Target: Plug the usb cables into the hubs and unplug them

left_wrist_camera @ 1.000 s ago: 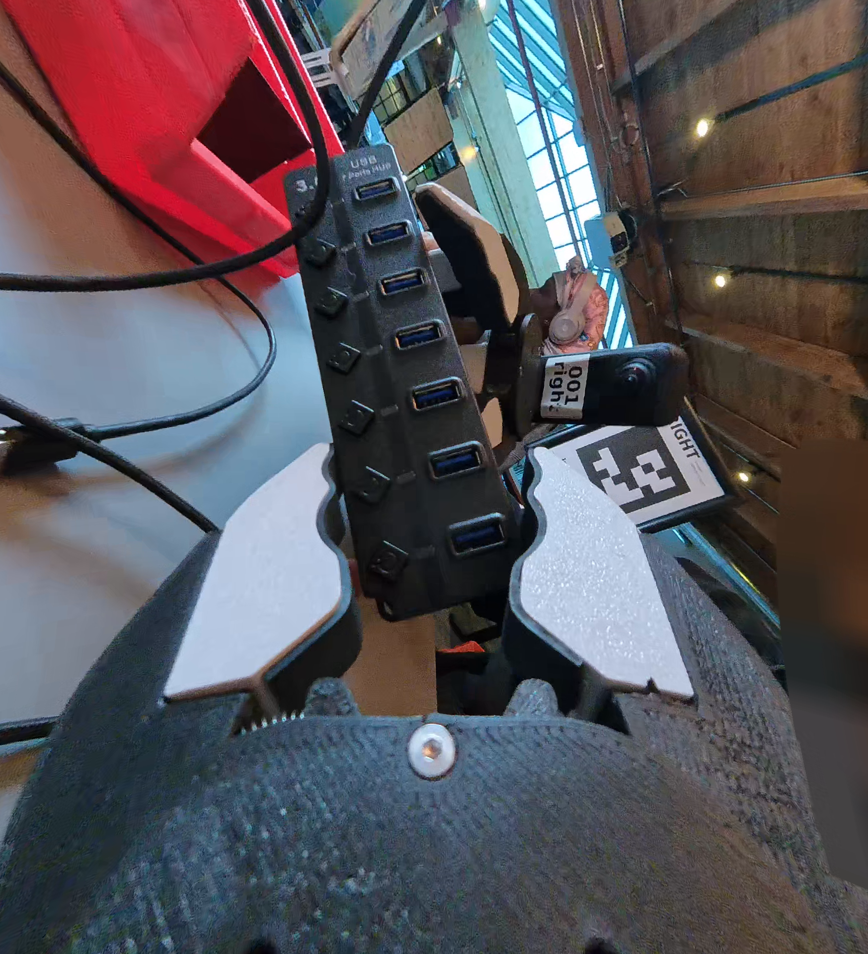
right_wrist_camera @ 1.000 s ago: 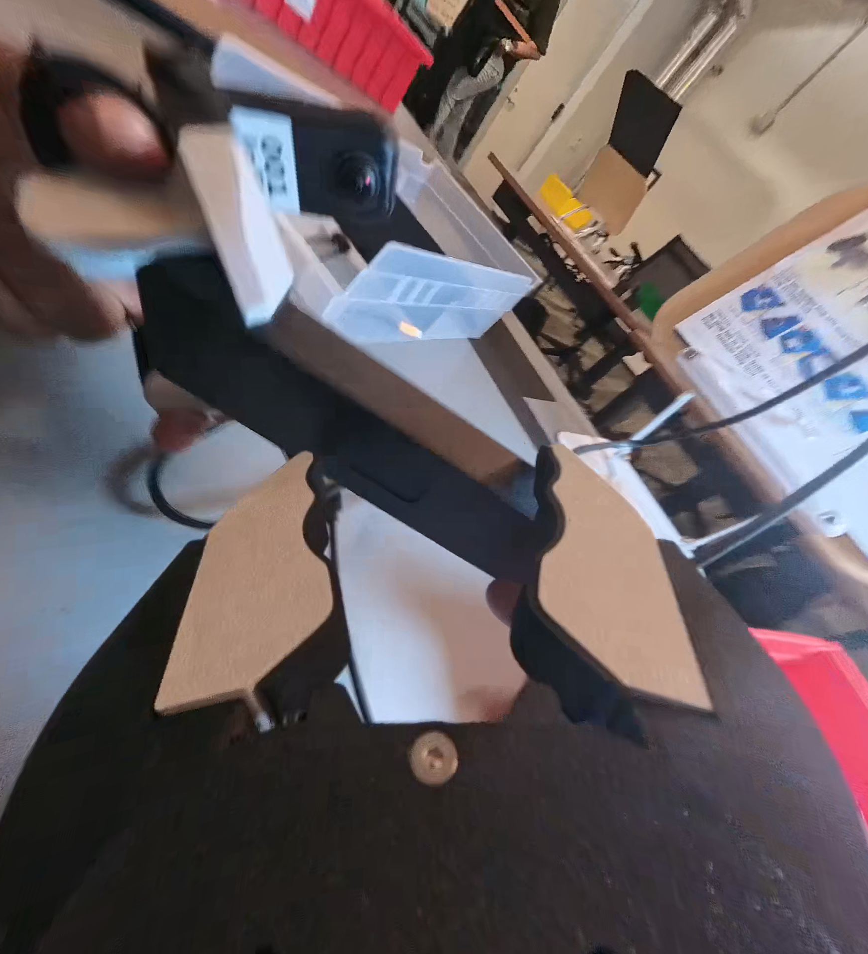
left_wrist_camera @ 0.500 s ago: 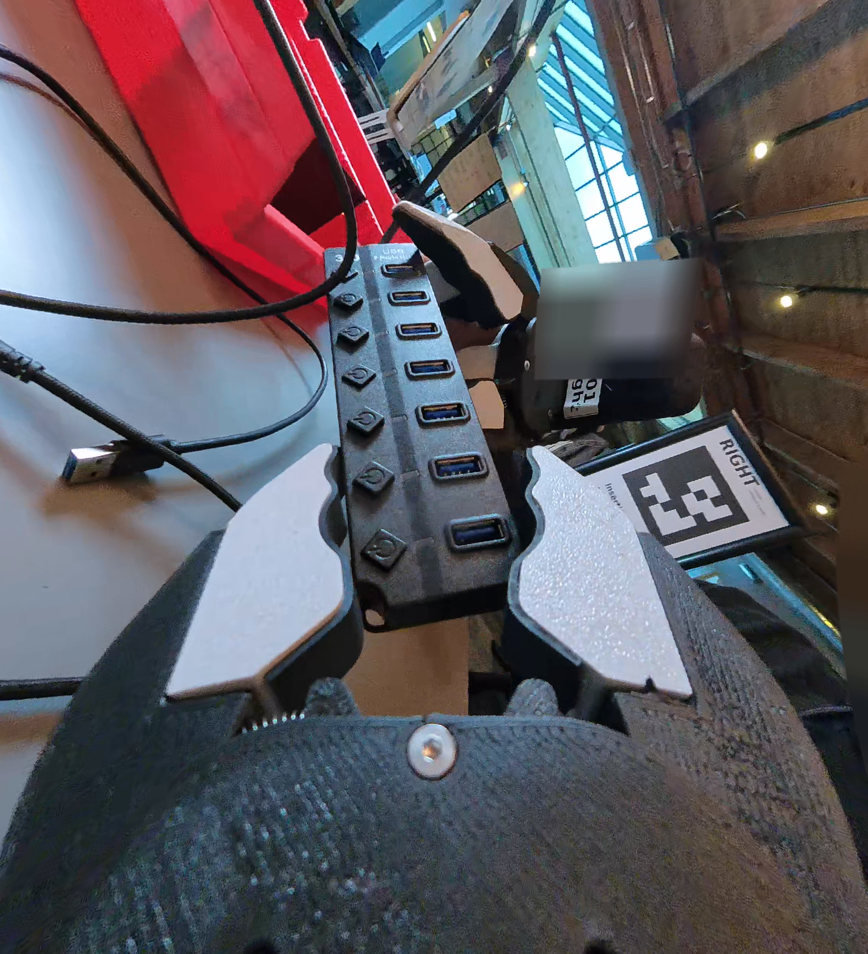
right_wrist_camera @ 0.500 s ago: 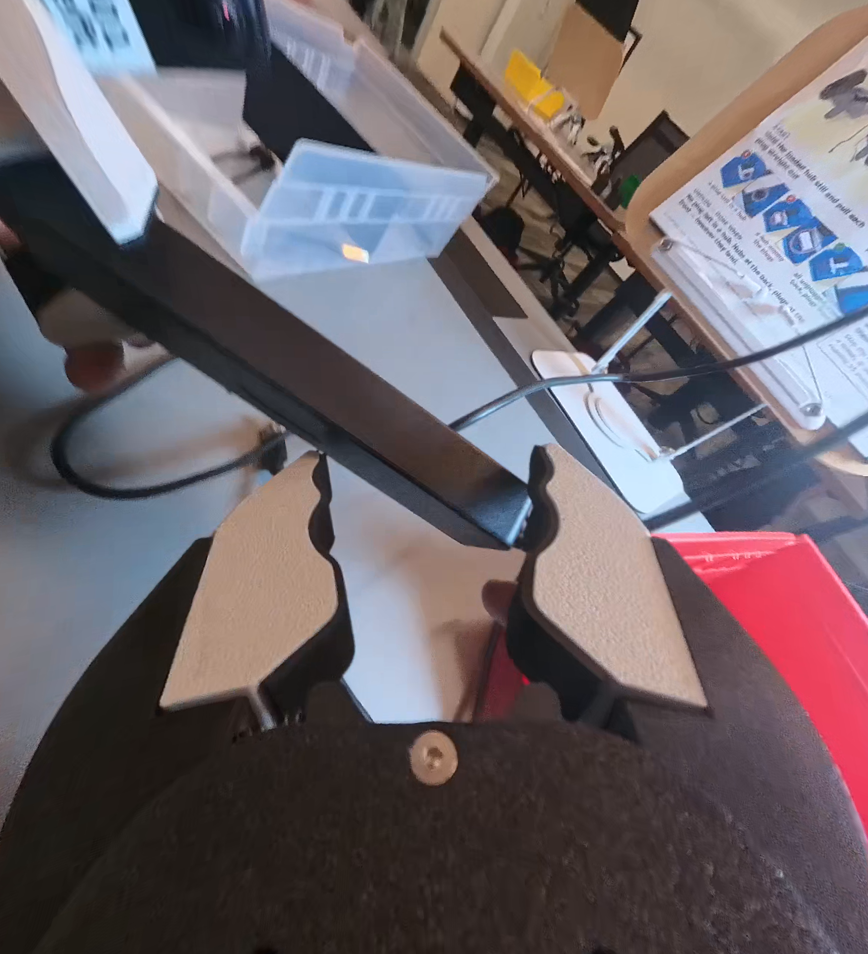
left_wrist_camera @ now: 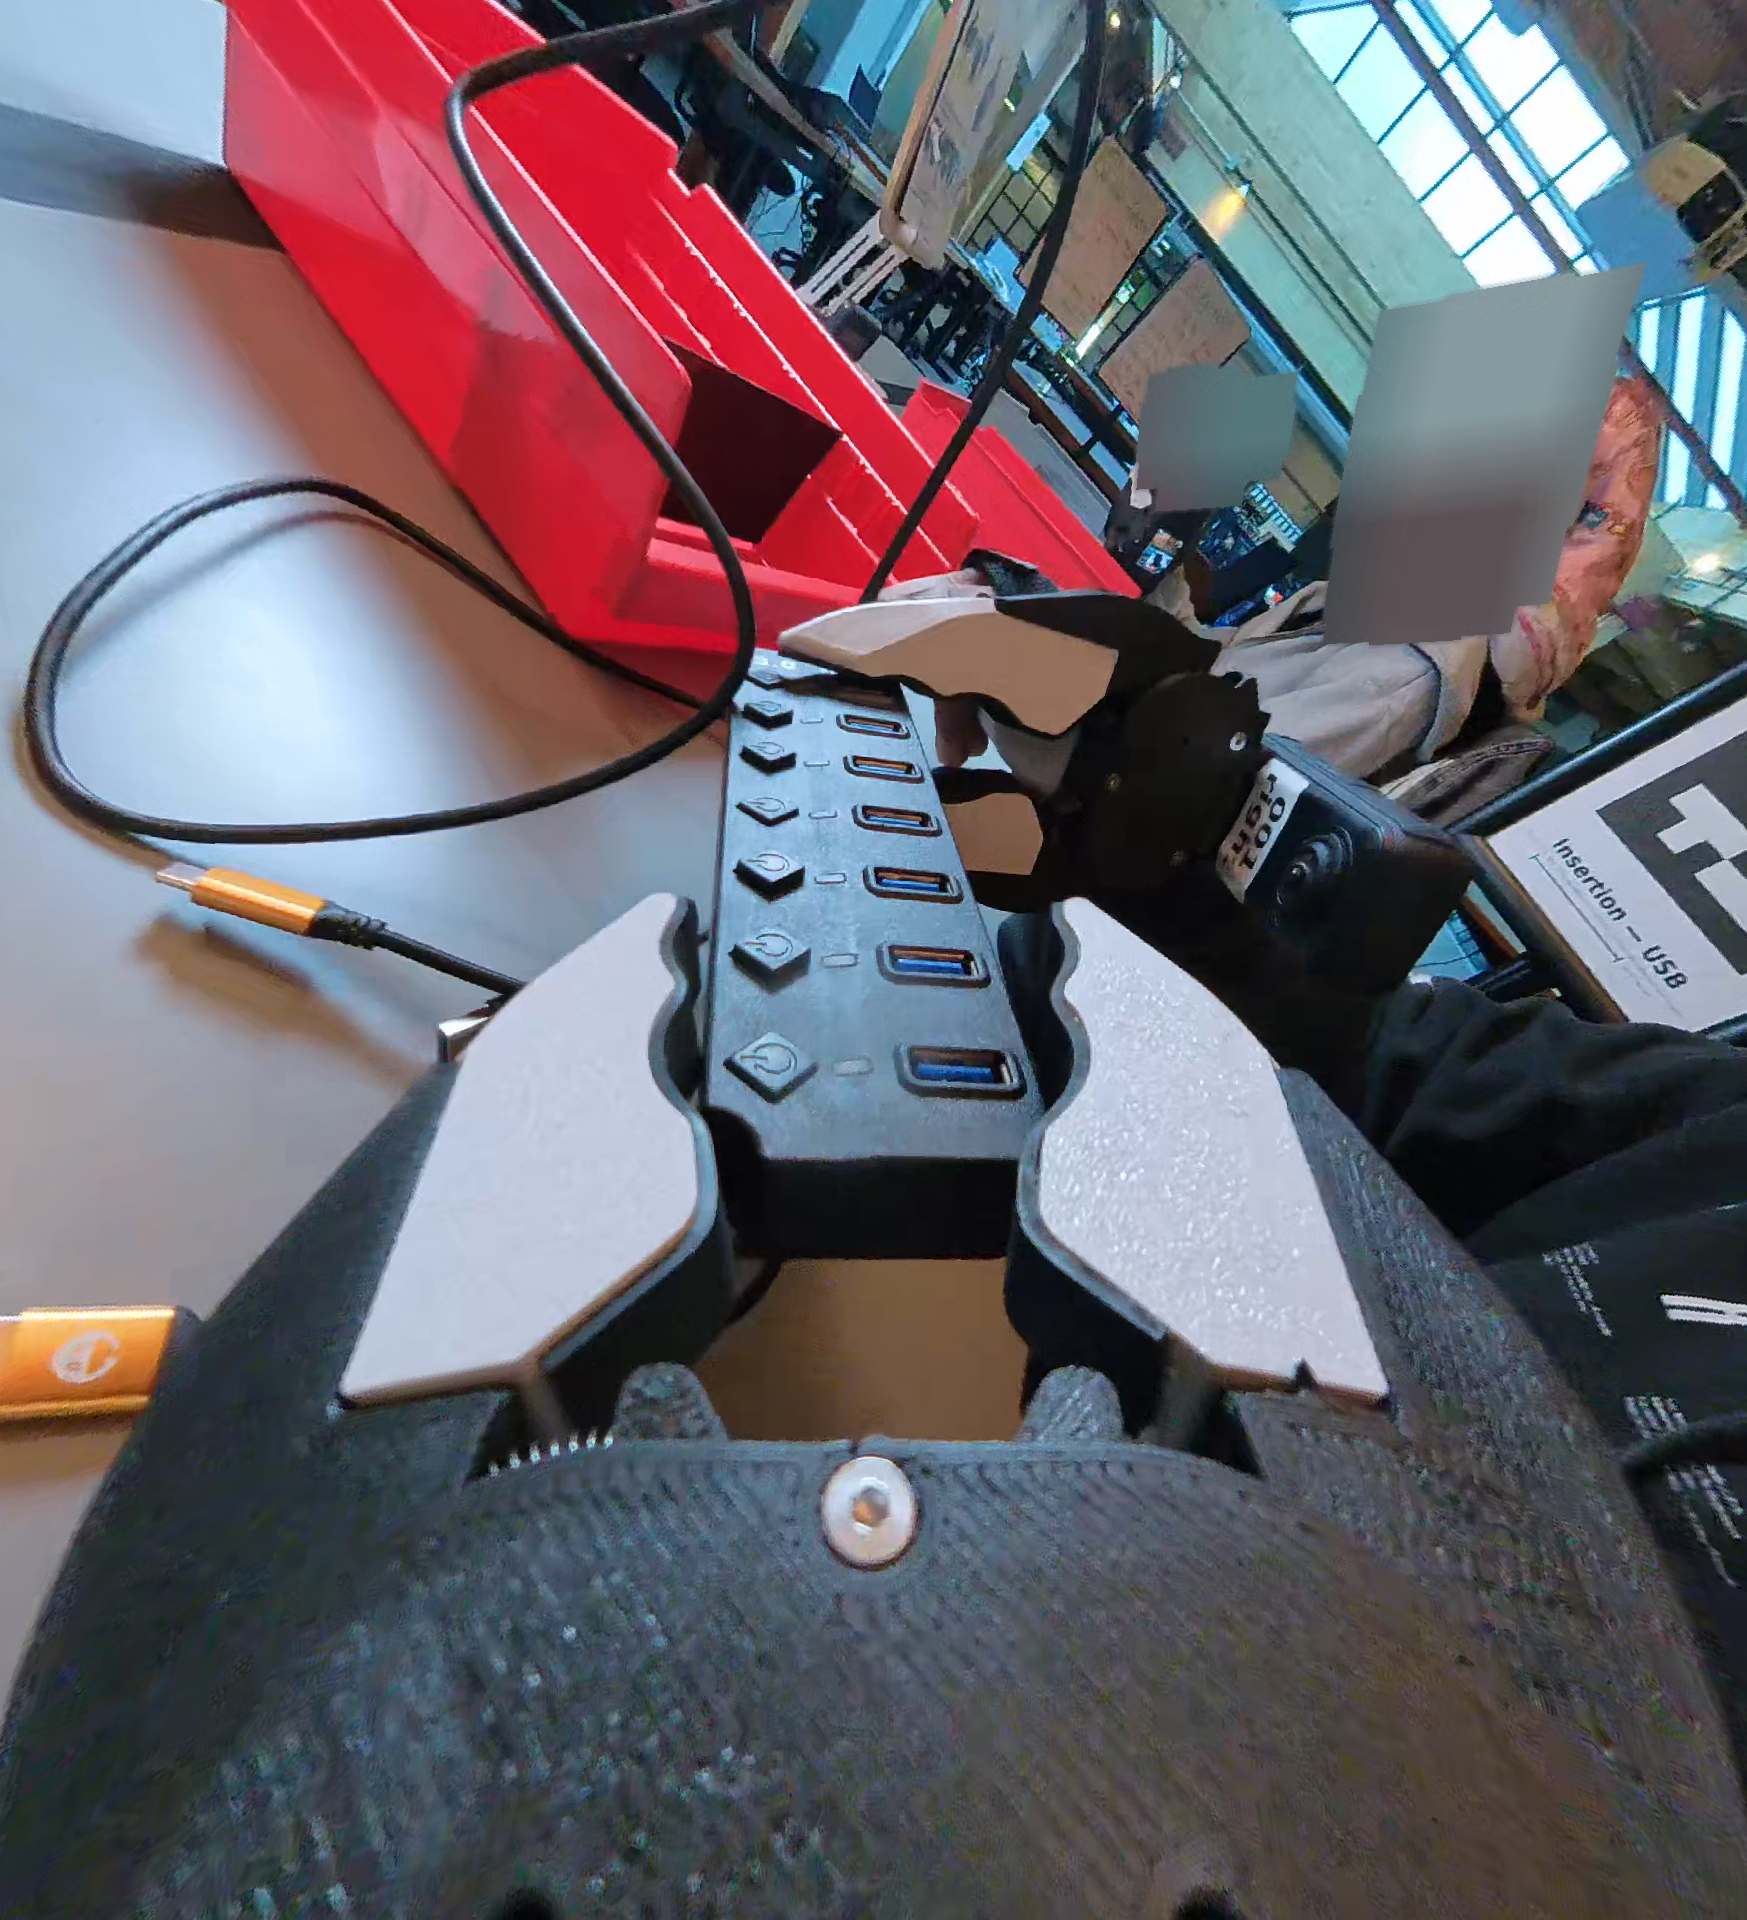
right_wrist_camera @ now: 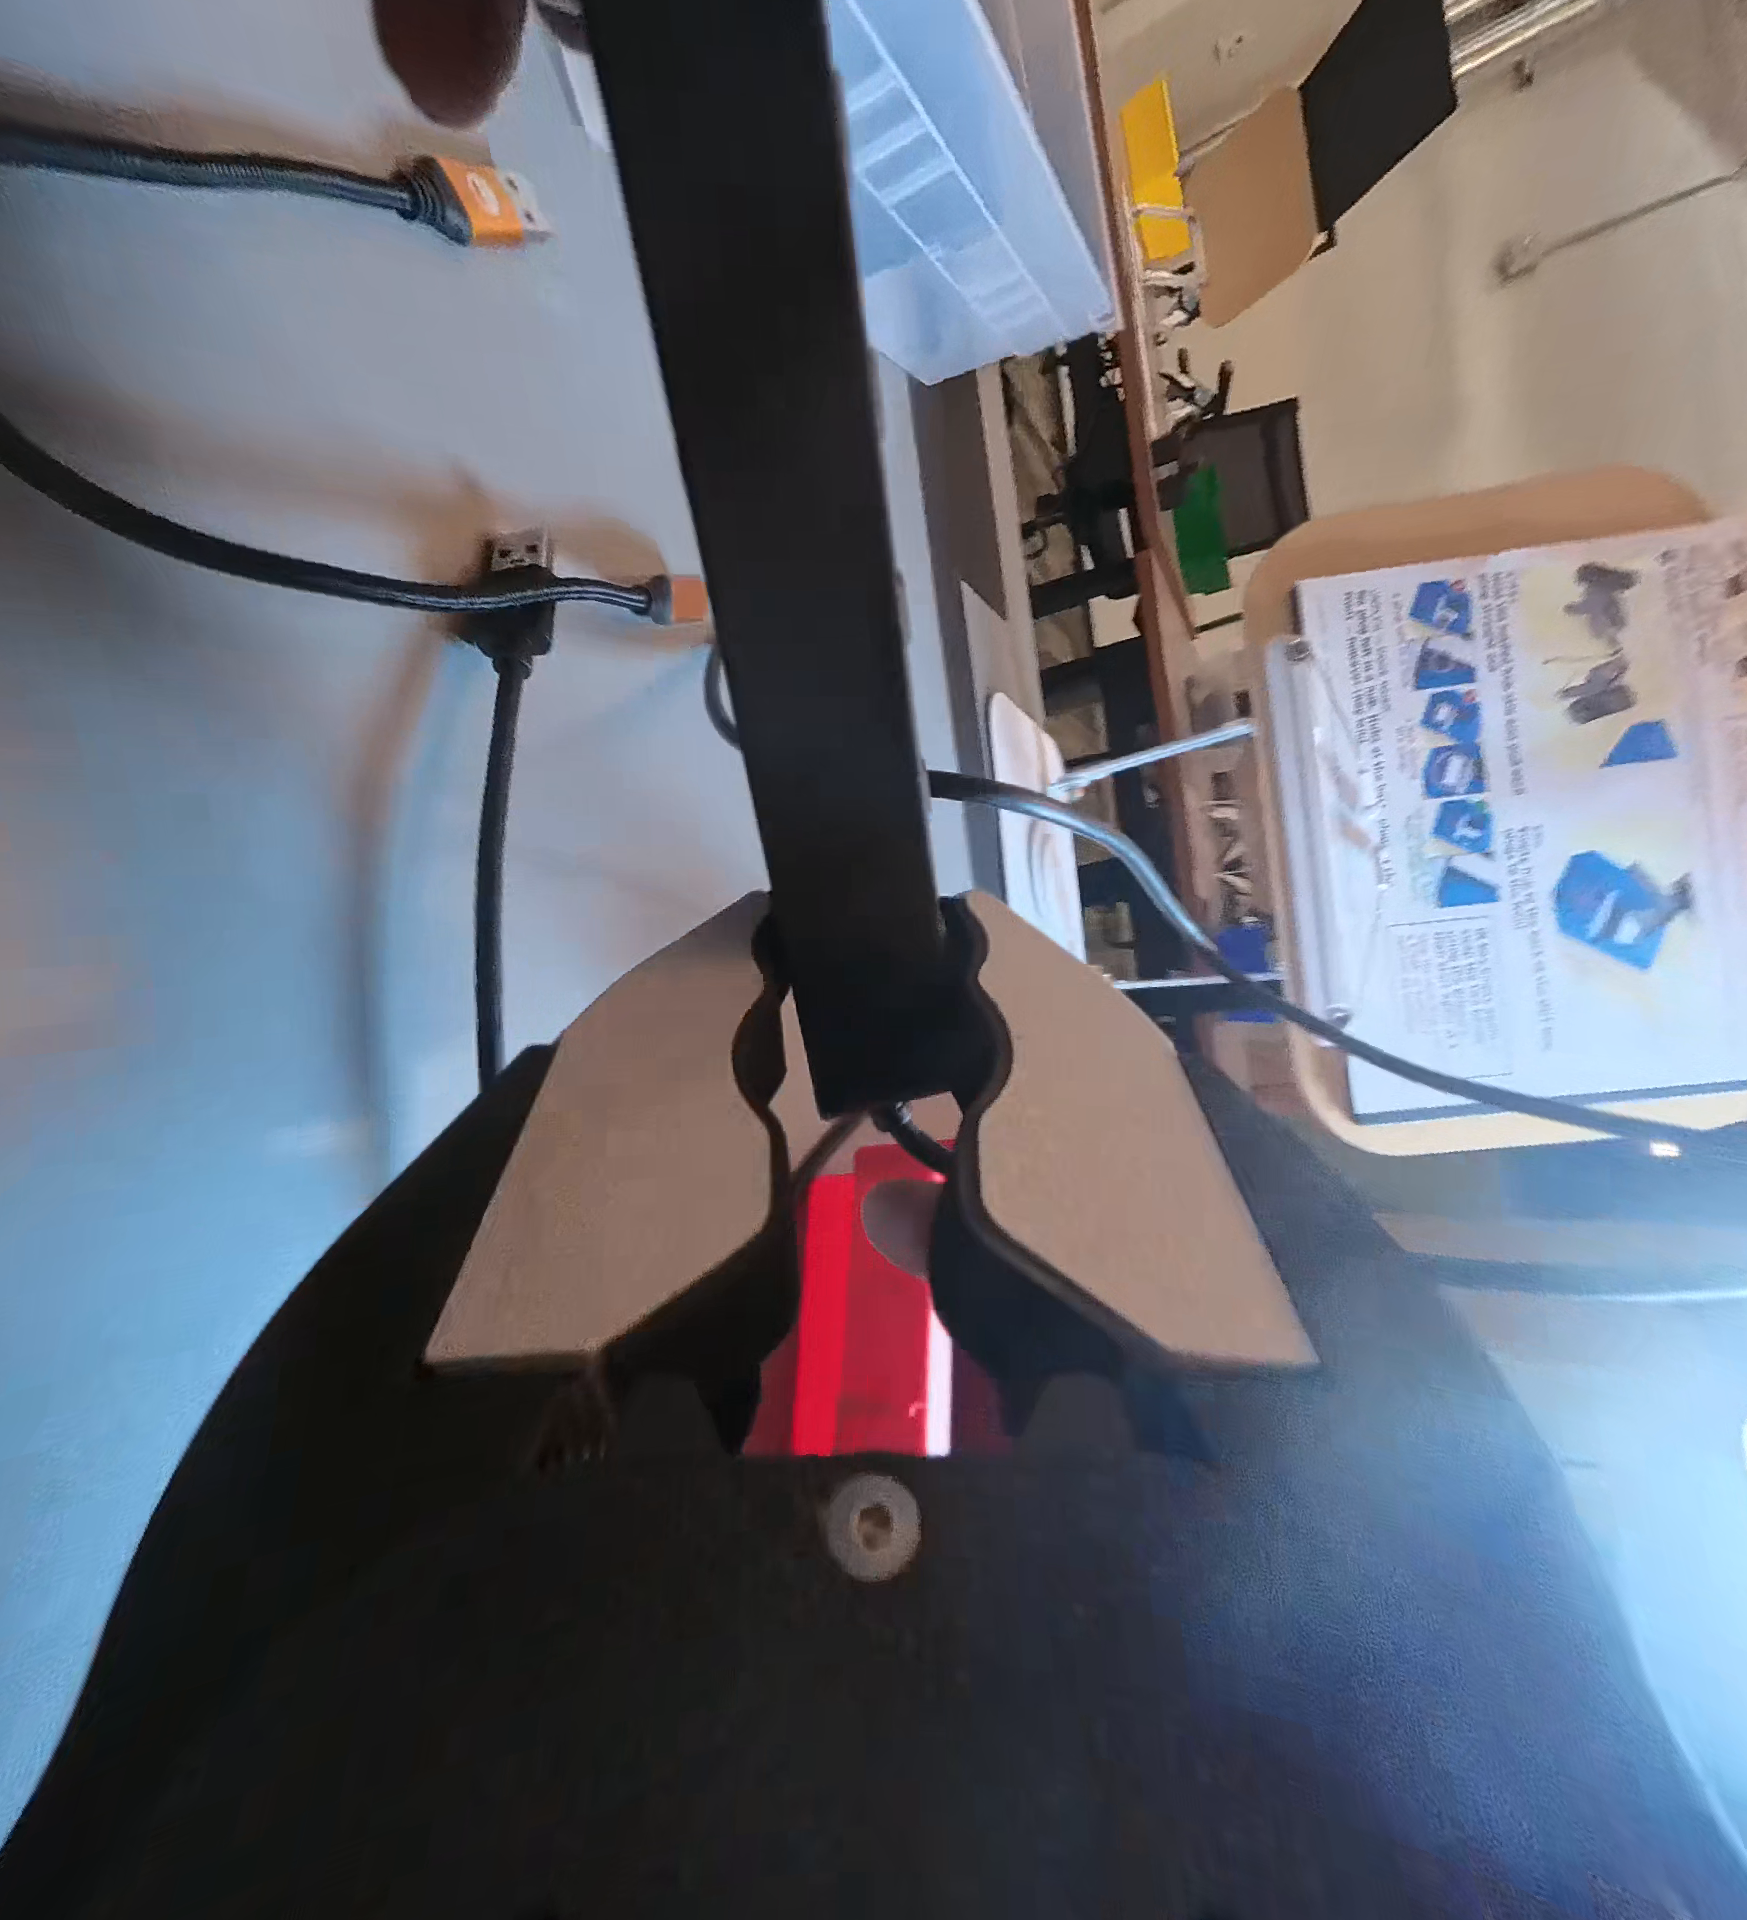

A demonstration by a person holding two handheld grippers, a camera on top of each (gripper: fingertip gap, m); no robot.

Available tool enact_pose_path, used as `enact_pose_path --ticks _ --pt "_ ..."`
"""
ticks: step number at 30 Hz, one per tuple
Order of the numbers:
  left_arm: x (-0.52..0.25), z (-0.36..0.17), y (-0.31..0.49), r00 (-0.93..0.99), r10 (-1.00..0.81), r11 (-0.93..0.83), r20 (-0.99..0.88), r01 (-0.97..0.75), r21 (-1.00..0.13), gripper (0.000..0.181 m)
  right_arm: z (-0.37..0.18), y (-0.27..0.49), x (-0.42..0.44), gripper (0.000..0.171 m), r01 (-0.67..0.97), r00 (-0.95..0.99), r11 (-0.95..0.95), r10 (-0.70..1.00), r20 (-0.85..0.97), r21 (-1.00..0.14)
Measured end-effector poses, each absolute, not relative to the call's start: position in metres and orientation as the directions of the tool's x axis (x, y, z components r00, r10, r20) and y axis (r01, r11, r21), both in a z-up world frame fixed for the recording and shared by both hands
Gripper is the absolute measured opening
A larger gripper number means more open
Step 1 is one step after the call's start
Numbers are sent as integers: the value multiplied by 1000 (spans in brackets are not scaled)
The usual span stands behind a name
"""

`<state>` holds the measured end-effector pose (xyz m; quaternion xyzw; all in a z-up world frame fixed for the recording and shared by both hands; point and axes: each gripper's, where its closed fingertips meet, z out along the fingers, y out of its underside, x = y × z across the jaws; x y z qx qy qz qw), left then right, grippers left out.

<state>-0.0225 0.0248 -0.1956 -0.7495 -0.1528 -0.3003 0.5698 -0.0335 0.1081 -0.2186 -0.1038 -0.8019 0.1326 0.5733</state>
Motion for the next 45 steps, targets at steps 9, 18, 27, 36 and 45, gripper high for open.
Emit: enact_pose_path --ticks 9,18,27,36,45 --pt "-27 -204 20 903 -153 -320 401 338 -885 63 -204 111 -39 27 17 -158 975 222 962 -222" --pt "-21 -195 17 921 -176 -317 349 282 -905 63 -185 110 -35 32 -6 -95 939 343 935 -345" --pt "-38 -137 2 585 -416 -56 696 747 -662 62 -123 95 -17 59 -210 -130 459 862 490 -863" --pt "-52 -137 -1 582 -385 17 717 781 -625 55 -125 86 -17 63 -188 -320 87 936 145 -978" --pt "-69 -148 -1 567 -290 14 771 808 -589 54 -179 80 -28 62 -3 -330 623 738 589 -782"
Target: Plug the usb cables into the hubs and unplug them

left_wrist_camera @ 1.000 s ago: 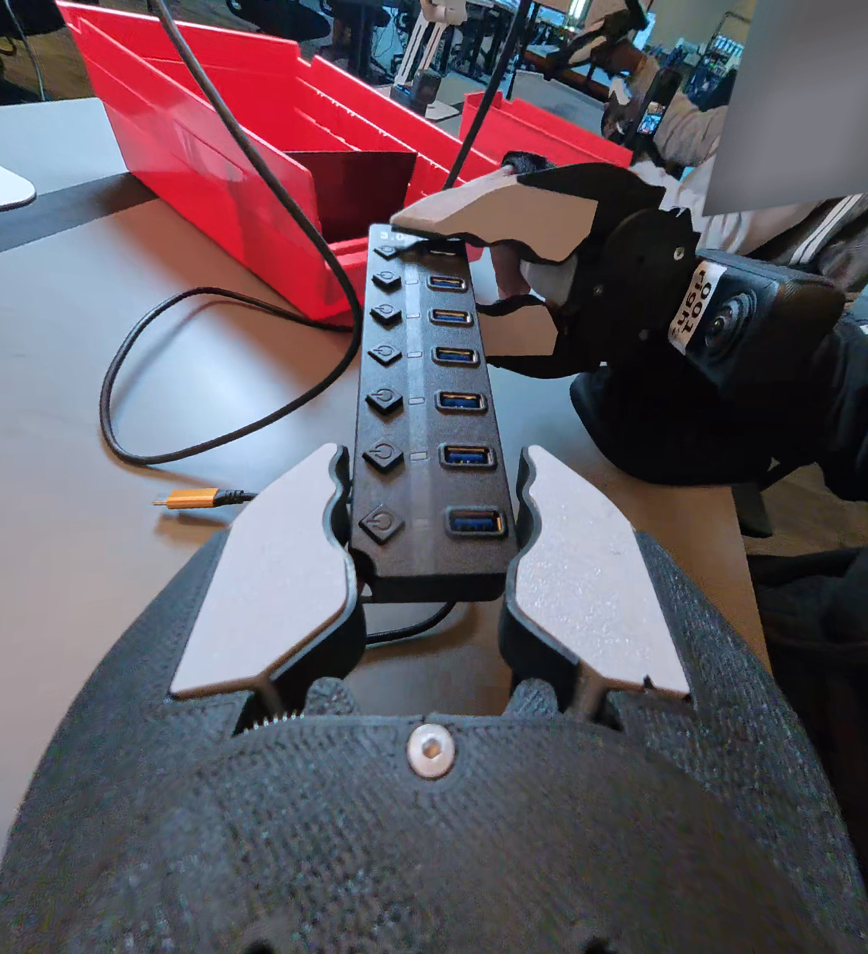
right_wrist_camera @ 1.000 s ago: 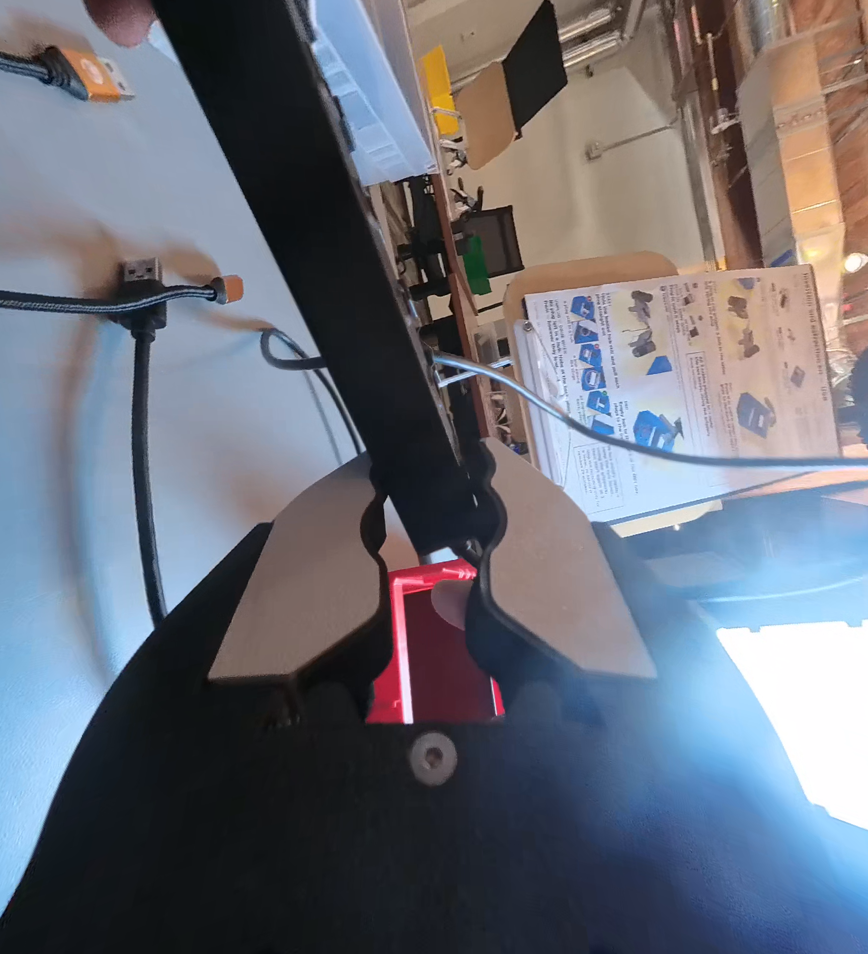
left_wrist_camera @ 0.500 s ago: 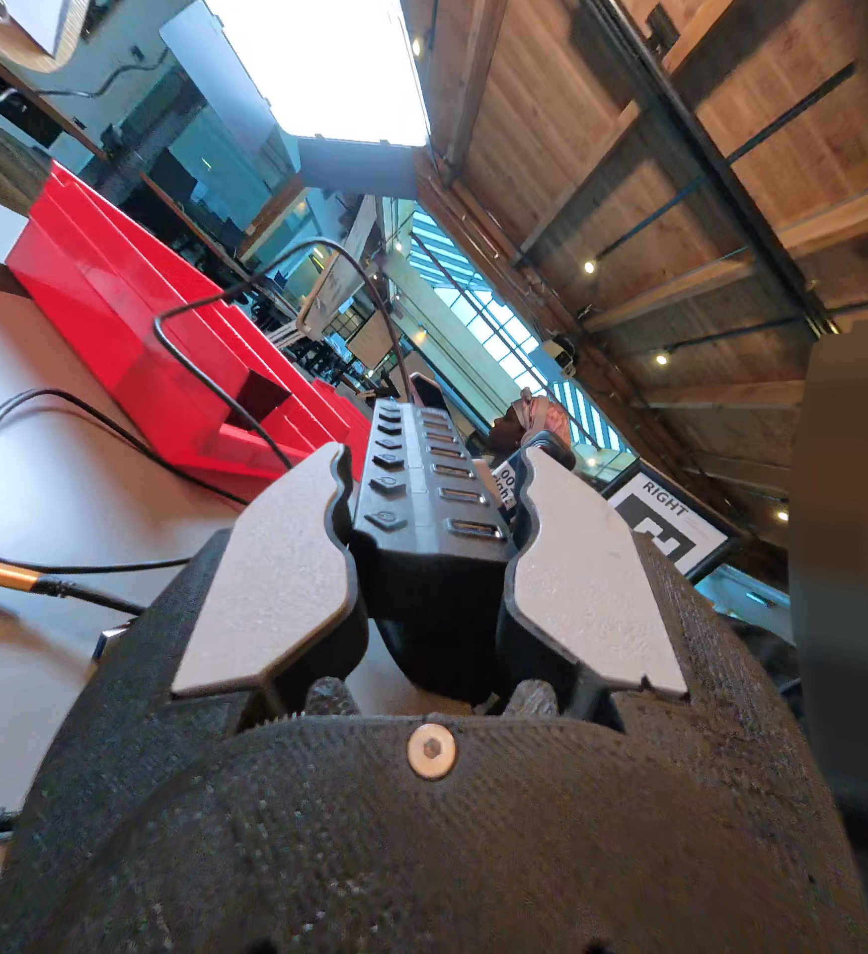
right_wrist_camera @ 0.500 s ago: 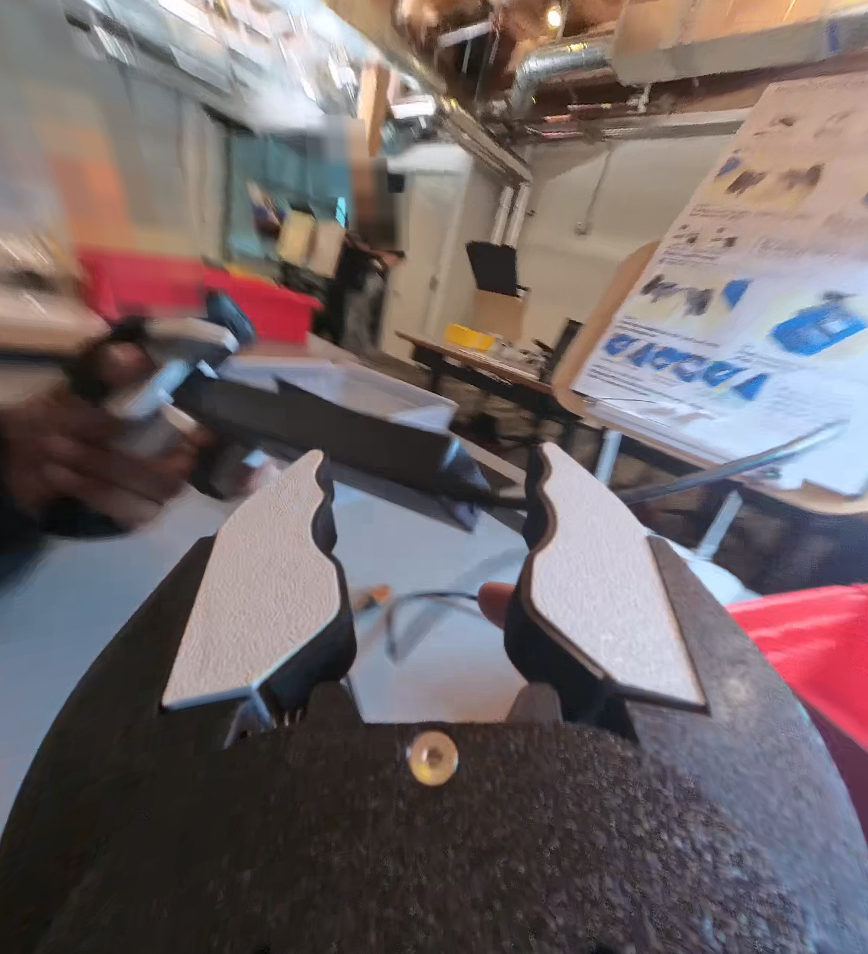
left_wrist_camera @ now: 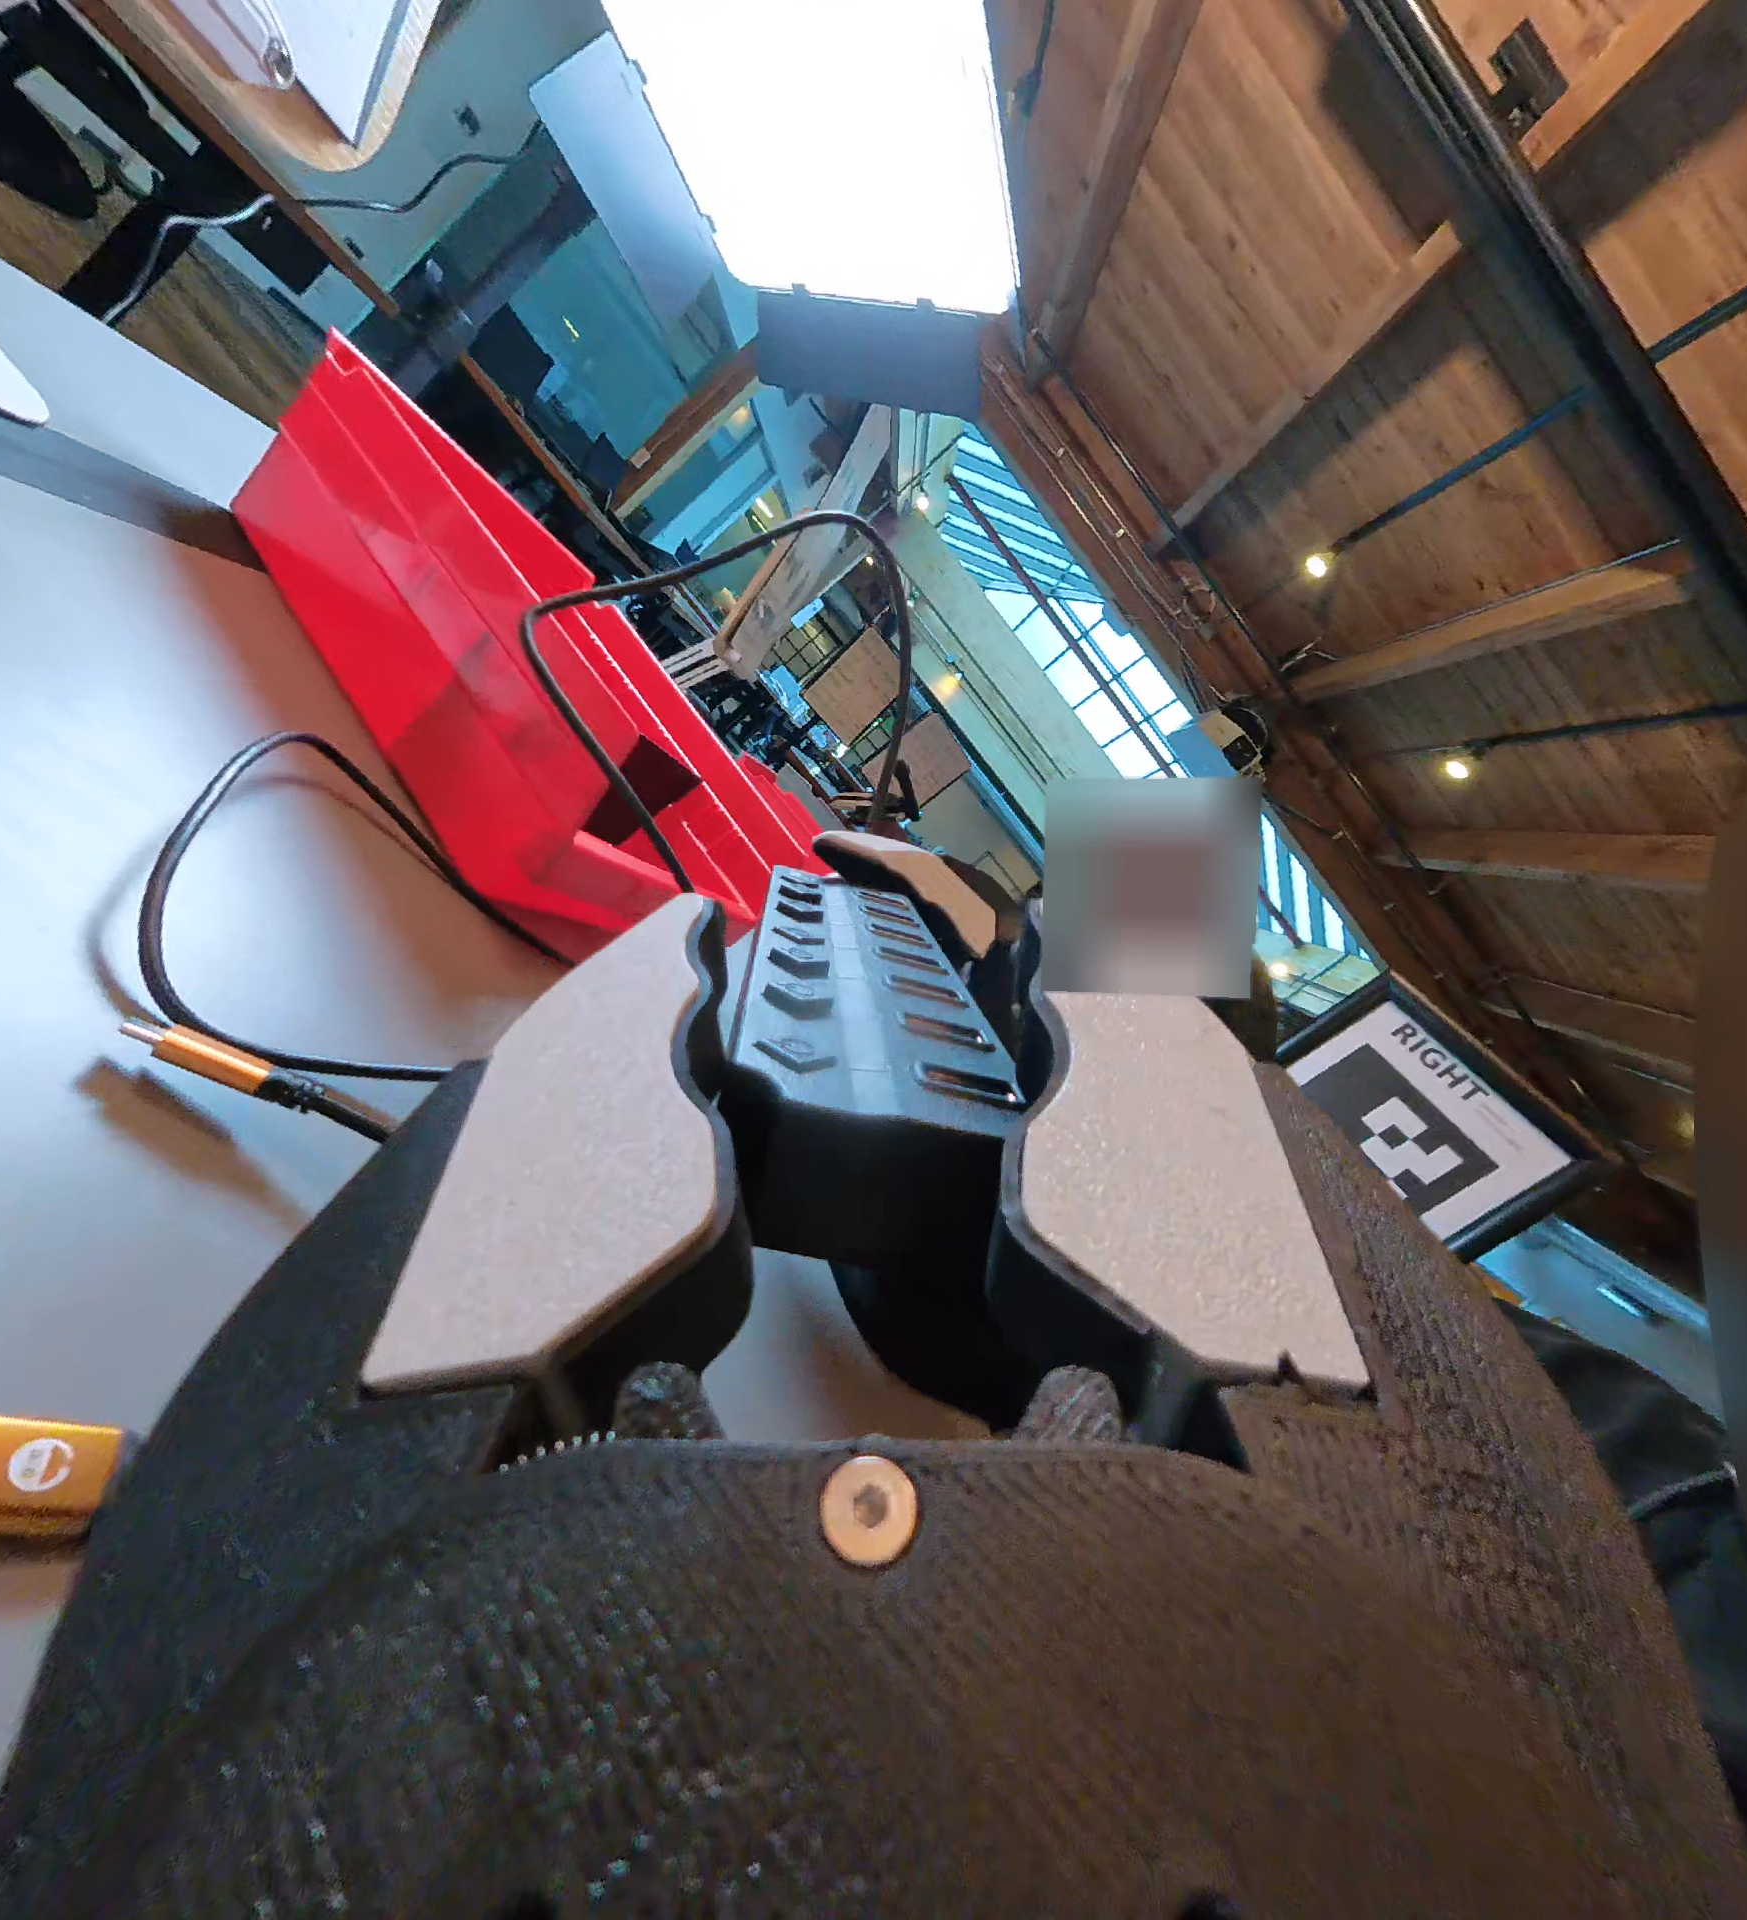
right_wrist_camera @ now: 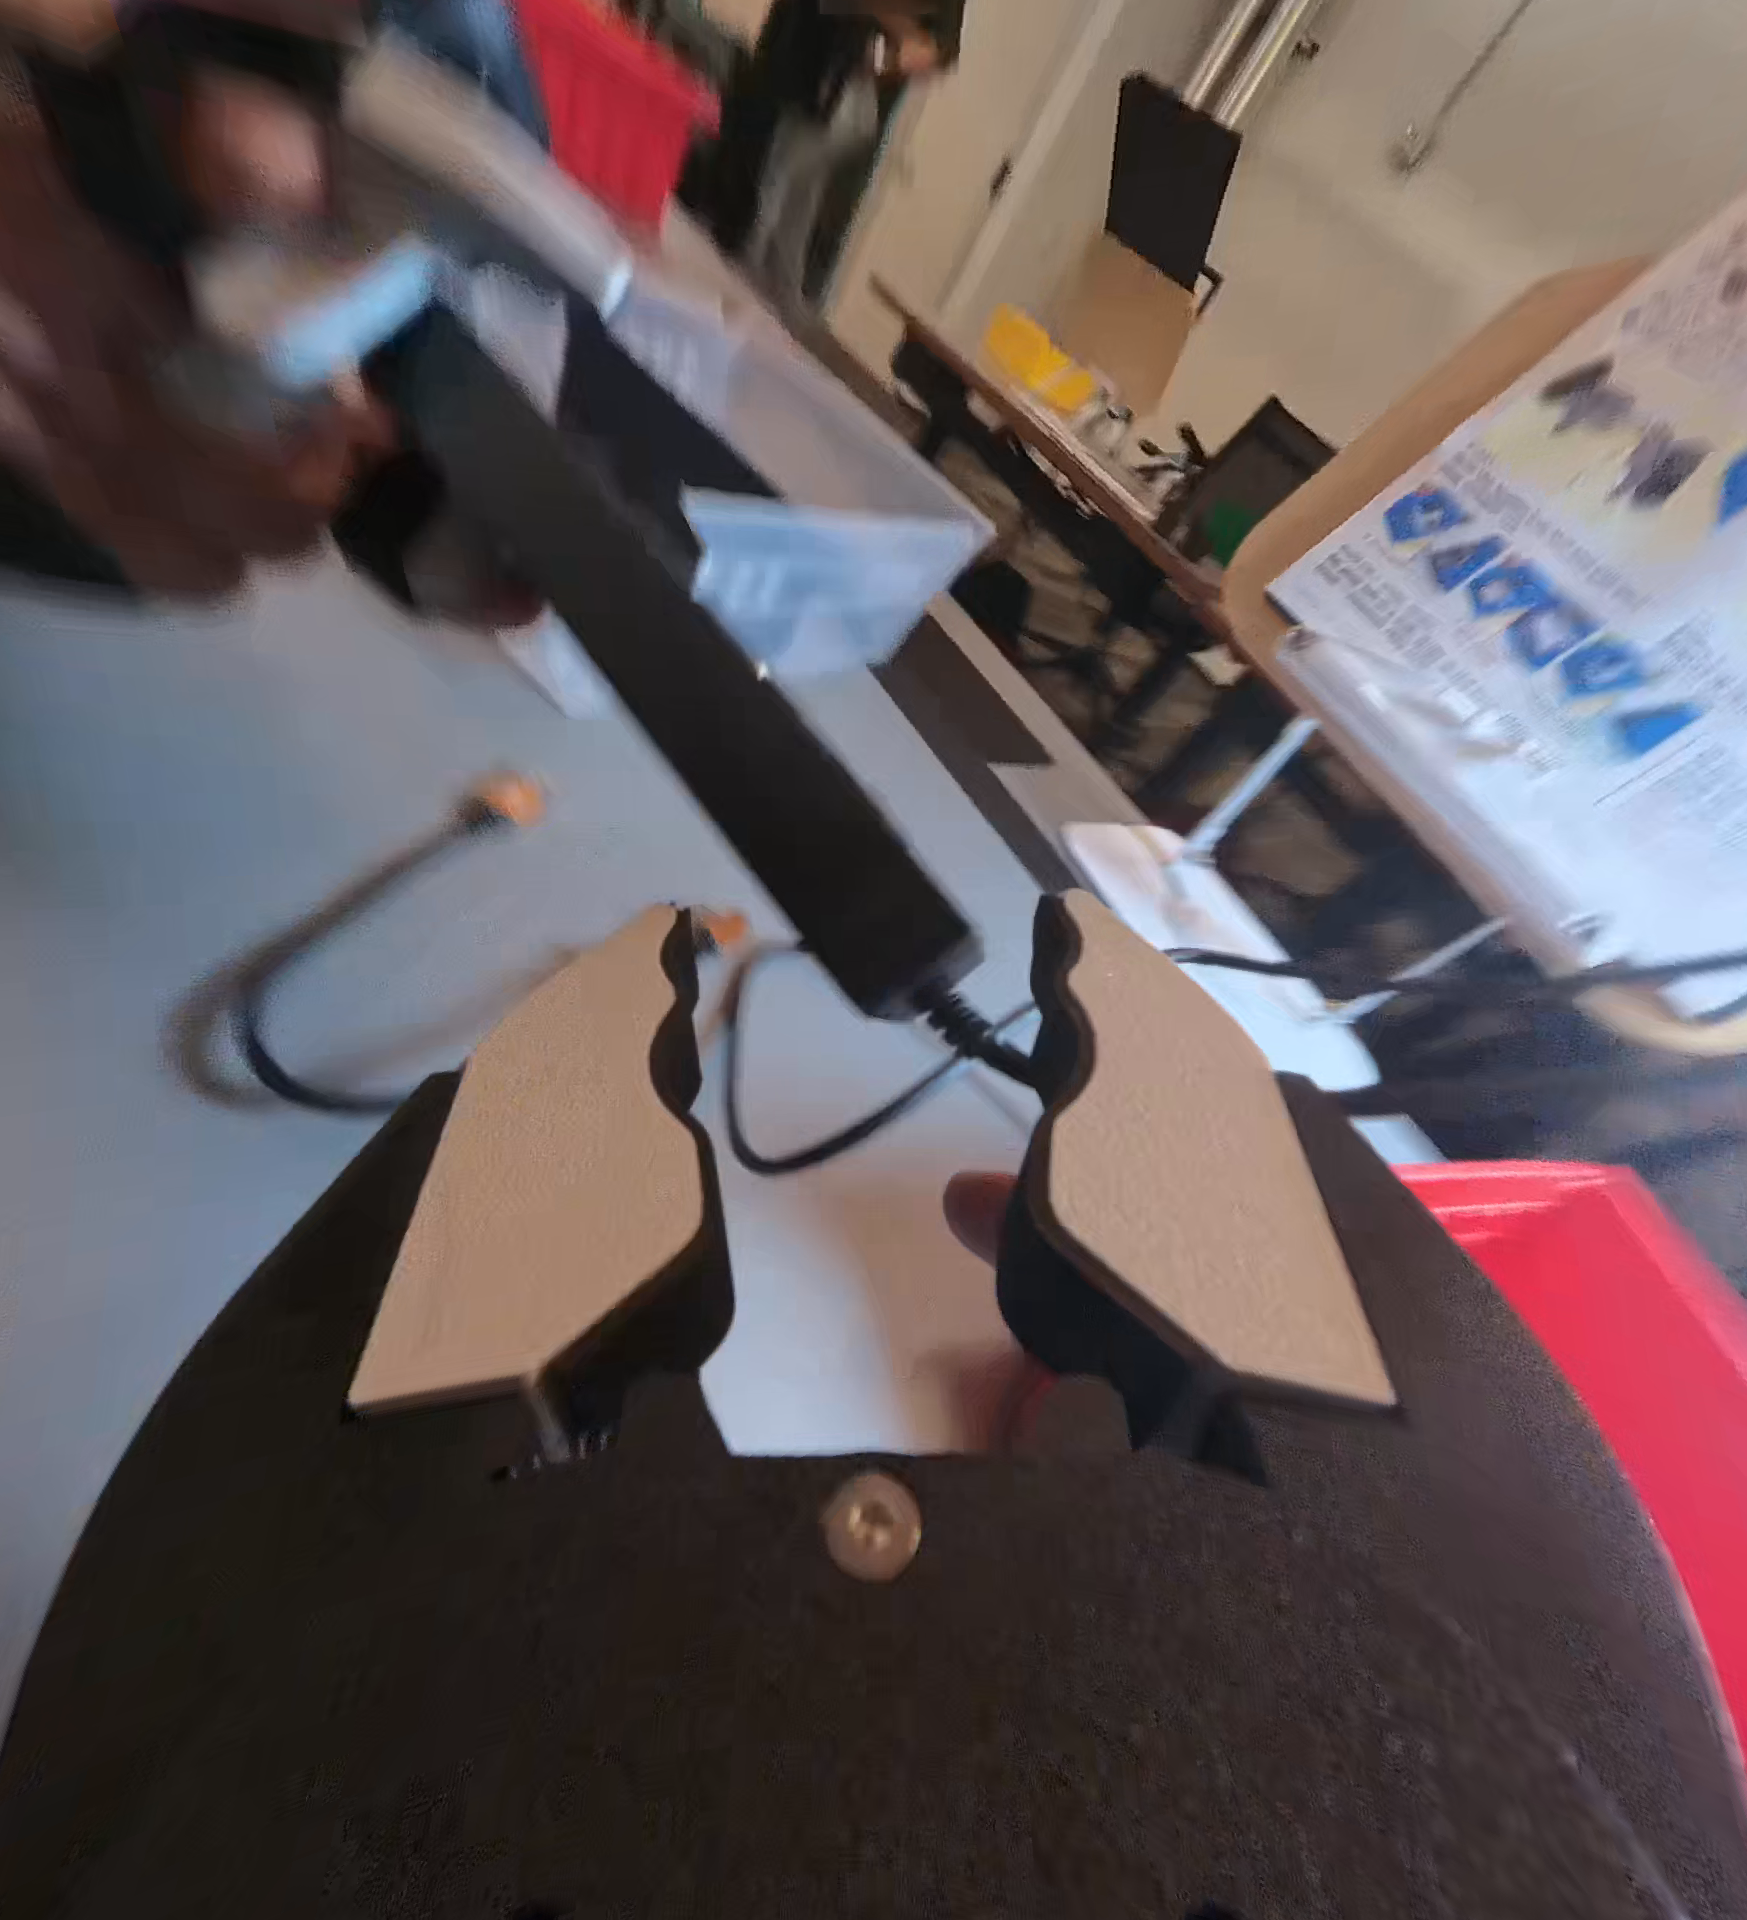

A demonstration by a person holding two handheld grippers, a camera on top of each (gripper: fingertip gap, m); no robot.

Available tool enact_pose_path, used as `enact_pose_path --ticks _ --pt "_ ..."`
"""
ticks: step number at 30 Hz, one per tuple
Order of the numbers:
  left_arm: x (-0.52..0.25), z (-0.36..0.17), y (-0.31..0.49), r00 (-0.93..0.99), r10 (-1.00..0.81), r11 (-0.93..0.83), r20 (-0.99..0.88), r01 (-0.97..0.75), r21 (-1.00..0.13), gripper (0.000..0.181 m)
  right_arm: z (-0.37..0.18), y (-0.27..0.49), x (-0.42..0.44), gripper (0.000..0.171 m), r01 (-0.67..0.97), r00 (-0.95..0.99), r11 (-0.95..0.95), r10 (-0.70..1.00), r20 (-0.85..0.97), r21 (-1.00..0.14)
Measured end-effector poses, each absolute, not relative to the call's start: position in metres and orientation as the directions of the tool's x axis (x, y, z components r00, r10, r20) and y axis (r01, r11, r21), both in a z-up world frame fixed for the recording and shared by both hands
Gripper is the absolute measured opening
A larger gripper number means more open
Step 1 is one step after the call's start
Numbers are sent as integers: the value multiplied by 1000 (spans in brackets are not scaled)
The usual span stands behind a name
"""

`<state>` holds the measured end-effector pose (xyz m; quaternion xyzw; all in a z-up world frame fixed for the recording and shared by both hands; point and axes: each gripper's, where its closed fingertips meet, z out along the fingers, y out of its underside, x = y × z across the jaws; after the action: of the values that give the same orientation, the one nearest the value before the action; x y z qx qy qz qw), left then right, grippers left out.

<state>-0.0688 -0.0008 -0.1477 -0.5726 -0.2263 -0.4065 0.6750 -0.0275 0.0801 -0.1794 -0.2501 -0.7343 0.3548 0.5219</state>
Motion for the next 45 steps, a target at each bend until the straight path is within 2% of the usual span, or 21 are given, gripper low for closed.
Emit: enact_pose_path --ticks 1,2,3,4,5,8,10,14,19,22,24,26,29,31,33,35,38,40,43,45 --pt "-67 -150 1 548 -284 2 787 821 -571 55 -188 82 -30 63 8 -298 724 660 690 -689" --pt "-68 -154 2 536 -271 -5 800 830 -557 55 -194 86 -32 72 29 -274 781 607 746 -624" --pt "-69 -157 3 526 -262 -13 809 836 -548 55 -196 89 -33 73 39 -256 801 586 769 -597" --pt "-69 -160 3 517 -256 -31 817 840 -541 54 -190 92 -33 59 23 -217 800 589 778 -599" --pt "-66 -161 4 510 -265 -60 818 838 -542 53 -183 94 -32 34 1 -188 805 582 791 -593" --pt "-49 -166 8 508 -283 -168 813 809 -564 52 -173 96 -27 30 -48 -151 877 467 871 -479" --pt "-32 -172 10 572 -295 -257 766 724 -640 52 -165 98 -23 28 -91 -106 918 376 921 -385" --pt "-5 -189 11 787 -291 -369 544 432 -823 67 -160 101 -18 28 -106 -94 932 338 936 -348" --pt "4 -216 13 943 -226 -468 244 115 -876 64 -162 99 -18 29 -111 -124 918 367 922 -380" --pt "6 -215 15 951 -229 -464 210 83 -882 64 -154 99 -16 29 -127 -110 895 416 903 -428" --pt "7 -205 15 935 -250 -409 252 134 -903 64 -145 96 -13 31 -152 -92 865 469 879 -477" --pt "10 -193 16 893 -289 -352 345 237 -906 64 -139 89 -10 39 -177 -159 778 582 797 -603" --pt "14 -174 15 770 -376 -290 515 430 -855 64 -124 79 -2 50 -225 -245 636 696 675 -738" --pt "14 -165 15 696 -415 -257 586 528 -809 64 -107 70 9 57 -284 -334 464 773 540 -839" --pt "8 -156 13 632 -441 -231 638 607 -761 63 -89 73 18 65 -317 -367 344 815 449 -884" --pt "2 -149 10 634 -458 -180 623 620 -764 63 -76 83 23 63 -321 -406 197 855 323 -926" --pt "0 -143 7 687 -459 -119 563 580 -806 63 -87 87 16 63 -200 -530 -5 841 104 -980" --pt "9 -143 7 720 -474 -107 507 525 -844 63 -104 69 11 66 -69 -643 -124 764 -51 -990" --pt "27 -151 12 758 -482 -131 439 433 -892 63 -124 24 15 78 93 -773 -188 605 -191 -978" --pt "41 -159 14 767 -501 -166 401 370 -914 64 -134 3 17 79 150 -805 -171 551 -220 -974"
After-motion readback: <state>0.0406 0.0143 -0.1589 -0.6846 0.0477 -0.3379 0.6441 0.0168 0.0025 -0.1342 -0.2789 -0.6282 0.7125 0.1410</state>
